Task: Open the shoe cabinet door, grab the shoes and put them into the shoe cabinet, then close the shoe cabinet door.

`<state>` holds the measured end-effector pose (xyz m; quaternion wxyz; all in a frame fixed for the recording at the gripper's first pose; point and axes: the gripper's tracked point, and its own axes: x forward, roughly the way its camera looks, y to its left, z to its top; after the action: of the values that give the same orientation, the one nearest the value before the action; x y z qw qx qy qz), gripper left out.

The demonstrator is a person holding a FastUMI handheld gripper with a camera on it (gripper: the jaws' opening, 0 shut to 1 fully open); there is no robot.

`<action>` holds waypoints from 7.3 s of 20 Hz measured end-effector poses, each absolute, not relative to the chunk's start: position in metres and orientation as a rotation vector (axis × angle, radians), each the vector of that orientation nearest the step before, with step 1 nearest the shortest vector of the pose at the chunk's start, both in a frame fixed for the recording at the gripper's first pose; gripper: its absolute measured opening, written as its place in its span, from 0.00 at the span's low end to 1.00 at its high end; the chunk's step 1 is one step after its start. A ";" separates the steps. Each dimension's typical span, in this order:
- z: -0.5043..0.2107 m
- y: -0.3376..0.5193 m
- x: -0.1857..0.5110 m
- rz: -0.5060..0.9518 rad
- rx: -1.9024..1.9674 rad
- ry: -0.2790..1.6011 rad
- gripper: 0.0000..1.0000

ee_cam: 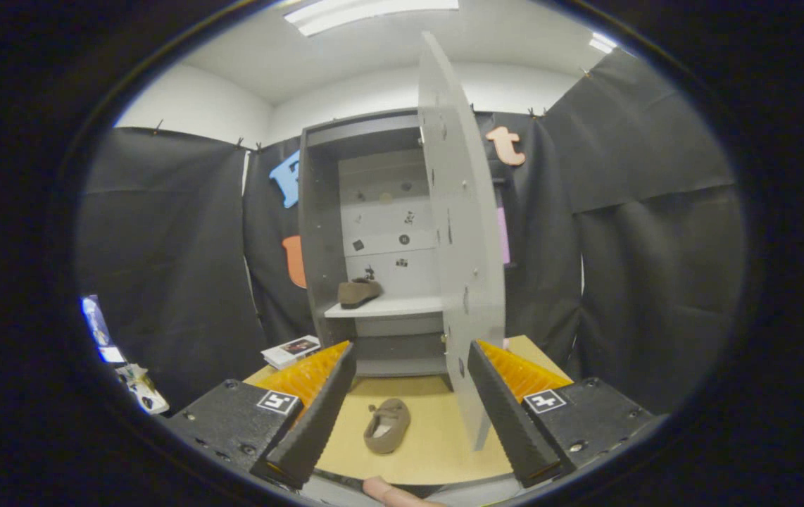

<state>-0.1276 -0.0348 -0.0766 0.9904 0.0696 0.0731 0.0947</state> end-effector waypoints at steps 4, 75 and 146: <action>-0.128 0.002 -0.103 0.153 0.075 0.123 1.00; -0.003 0.111 0.236 0.170 -0.036 0.203 0.11; 0.084 -0.202 -0.231 0.088 0.005 -0.143 1.00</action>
<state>-0.2314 -0.2015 0.0844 0.9965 0.0027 -0.0715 0.0439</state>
